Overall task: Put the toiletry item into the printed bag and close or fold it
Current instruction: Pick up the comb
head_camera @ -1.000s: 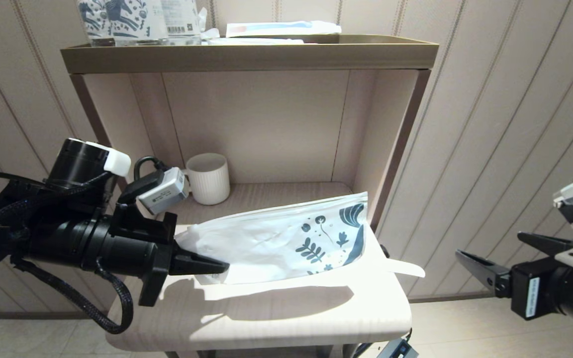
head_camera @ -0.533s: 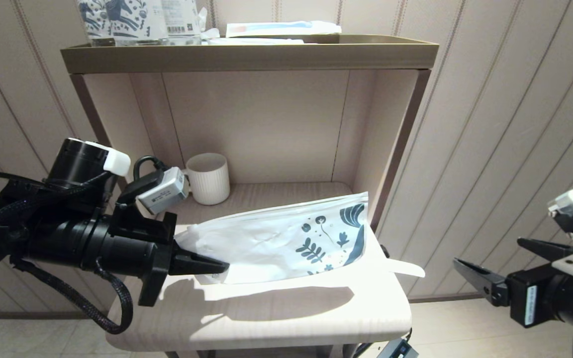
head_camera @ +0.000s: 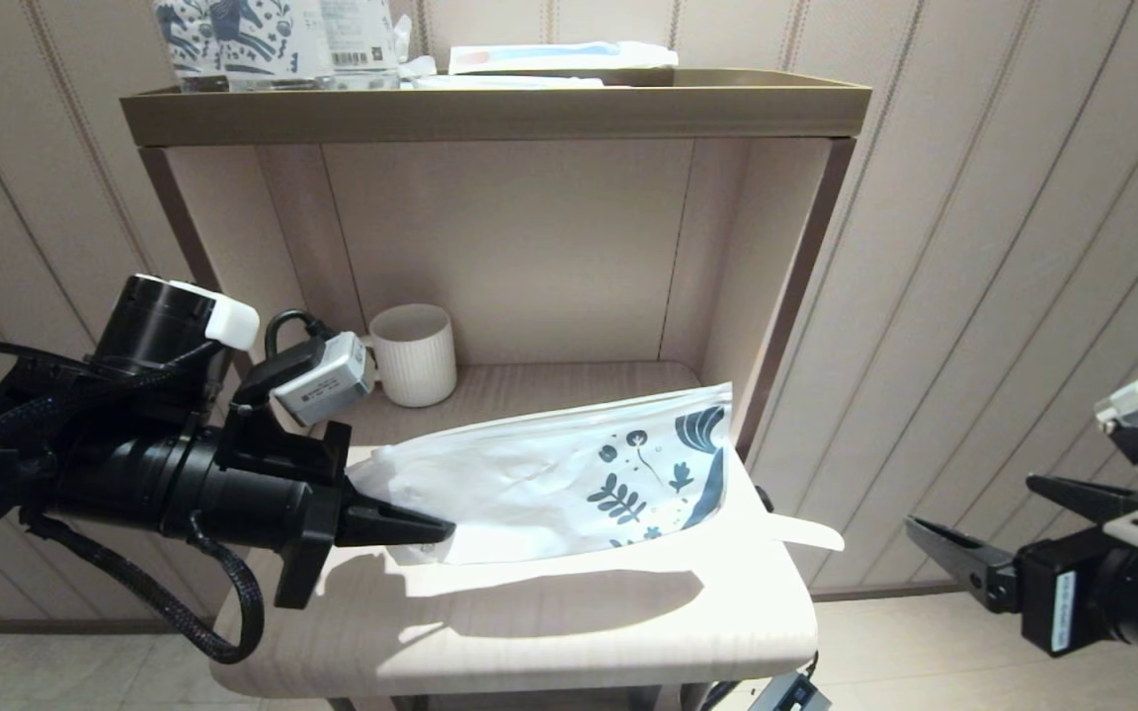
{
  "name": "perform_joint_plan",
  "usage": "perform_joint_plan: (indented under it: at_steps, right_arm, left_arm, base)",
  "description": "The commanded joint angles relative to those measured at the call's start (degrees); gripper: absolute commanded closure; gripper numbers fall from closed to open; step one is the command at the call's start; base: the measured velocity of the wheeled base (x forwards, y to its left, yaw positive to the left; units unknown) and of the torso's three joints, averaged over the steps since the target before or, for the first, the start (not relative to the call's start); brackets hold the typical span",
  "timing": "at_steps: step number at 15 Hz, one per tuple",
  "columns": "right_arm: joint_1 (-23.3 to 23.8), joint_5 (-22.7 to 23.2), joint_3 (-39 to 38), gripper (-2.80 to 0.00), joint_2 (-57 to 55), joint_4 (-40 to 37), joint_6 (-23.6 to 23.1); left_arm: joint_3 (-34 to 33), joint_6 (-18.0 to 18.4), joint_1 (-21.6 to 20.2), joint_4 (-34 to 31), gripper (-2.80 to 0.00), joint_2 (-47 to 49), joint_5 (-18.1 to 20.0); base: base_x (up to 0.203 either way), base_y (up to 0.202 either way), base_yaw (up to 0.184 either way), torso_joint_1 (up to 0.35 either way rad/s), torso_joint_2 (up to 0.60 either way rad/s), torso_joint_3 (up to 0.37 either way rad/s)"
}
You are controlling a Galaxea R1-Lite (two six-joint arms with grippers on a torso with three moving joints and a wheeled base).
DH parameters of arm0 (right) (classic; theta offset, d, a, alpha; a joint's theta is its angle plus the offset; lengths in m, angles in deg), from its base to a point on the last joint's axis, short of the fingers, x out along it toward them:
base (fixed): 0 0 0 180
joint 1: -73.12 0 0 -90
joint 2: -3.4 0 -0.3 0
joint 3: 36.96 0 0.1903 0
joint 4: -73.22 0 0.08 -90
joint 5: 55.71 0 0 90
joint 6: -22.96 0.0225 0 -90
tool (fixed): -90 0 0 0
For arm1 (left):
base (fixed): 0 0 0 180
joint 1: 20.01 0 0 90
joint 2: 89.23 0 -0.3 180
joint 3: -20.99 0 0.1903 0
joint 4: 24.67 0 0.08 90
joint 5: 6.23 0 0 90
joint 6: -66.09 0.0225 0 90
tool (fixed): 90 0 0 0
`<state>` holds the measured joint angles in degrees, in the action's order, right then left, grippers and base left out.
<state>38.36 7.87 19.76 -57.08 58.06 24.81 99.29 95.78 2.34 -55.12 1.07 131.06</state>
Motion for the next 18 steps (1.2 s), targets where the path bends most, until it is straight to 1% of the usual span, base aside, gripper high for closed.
perform_joint_plan:
  at_steps: [1,13,14,16,18]
  right_arm:
    - [0.04,-0.20,-0.27,0.00,-0.08,0.23,0.02]
    - [-0.40,0.07,0.22,0.00,0.27,-0.21,-0.19]
    - [-0.47,0.37,0.22,0.00,0.27,-0.21,-0.10]
    - [0.04,2.53,0.05,0.00,0.27,-0.21,-0.01]
    - [0.13,2.69,0.13,0.00,0.27,-0.21,-0.01]
  left_arm:
    - [0.00,0.20,-0.02,-0.04,0.00,-0.03,0.26]
    - [0.00,0.20,-0.02,-0.11,0.00,-0.21,0.26]
    - [0.00,0.20,-0.02,-0.04,0.00,-0.21,0.26]
    - [0.00,0.20,-0.02,-0.04,0.00,-0.12,0.26]
    - [0.00,0.20,-0.02,-0.04,0.00,-0.12,0.26]
  base:
    - [0.000,0.000,0.000,0.000,0.00,0.000]
    - [0.000,0.000,0.000,0.000,0.00,0.000]
    - [0.000,0.000,0.000,0.000,0.00,0.000]
    - [0.000,0.000,0.000,0.000,0.00,0.000]
    - [0.000,0.000,0.000,0.000,0.00,0.000]
